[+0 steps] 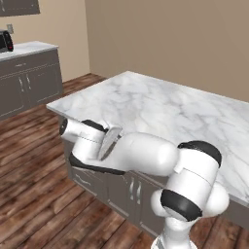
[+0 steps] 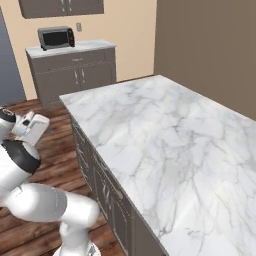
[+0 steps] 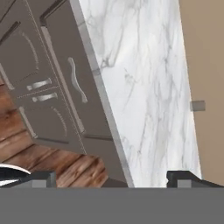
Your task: Take a straw from the drawer in front and place it inside the glass cup on the dining counter.
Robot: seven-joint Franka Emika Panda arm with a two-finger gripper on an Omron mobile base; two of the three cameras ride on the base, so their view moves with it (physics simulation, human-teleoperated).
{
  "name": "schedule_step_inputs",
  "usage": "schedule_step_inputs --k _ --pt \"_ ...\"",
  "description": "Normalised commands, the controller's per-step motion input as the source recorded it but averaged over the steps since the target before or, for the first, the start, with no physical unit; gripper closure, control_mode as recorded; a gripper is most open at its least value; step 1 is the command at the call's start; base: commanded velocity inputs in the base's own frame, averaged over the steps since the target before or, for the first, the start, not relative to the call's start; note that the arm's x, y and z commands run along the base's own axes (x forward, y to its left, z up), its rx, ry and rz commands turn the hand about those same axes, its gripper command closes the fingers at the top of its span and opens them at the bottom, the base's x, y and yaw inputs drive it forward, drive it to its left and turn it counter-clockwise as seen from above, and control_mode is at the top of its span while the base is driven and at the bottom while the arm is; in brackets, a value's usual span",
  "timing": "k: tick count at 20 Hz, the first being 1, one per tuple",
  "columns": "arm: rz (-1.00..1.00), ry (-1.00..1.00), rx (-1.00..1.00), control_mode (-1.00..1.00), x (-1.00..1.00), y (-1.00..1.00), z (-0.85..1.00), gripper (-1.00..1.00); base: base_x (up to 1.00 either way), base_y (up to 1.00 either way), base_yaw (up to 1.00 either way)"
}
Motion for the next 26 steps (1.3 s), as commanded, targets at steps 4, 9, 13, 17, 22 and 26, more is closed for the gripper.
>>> schedule_step_inputs --k 4,9,13,17,22,26 --pt "-0.02 0.0 -0.2 -1.0 0.41 0.0 -0.39 -1.0 0.0 0.0 0.0" --pt "-0.01 0.0 -0.15 -1.0 0.5 -0.01 -0.48 -1.0 0.0 0.0 0.0" --pt "-0.01 0.0 -0.1 -1.0 0.28 -0.18 -0.67 -1.0 0.0 0.0 0.0" --pt "-0.04 0.0 -0.07 -1.0 0.21 -0.23 -0.75 -1.0 0.0 0.0 0.0" --pt "-0.07 0.0 -0.08 -1.0 0.26 -0.15 -0.74 -1.0 0.0 0.0 0.0" --pt "-0.1 -0.02 -0.13 -1.0 0.21 -0.03 -0.59 -1.0 0.0 0.0 0.0"
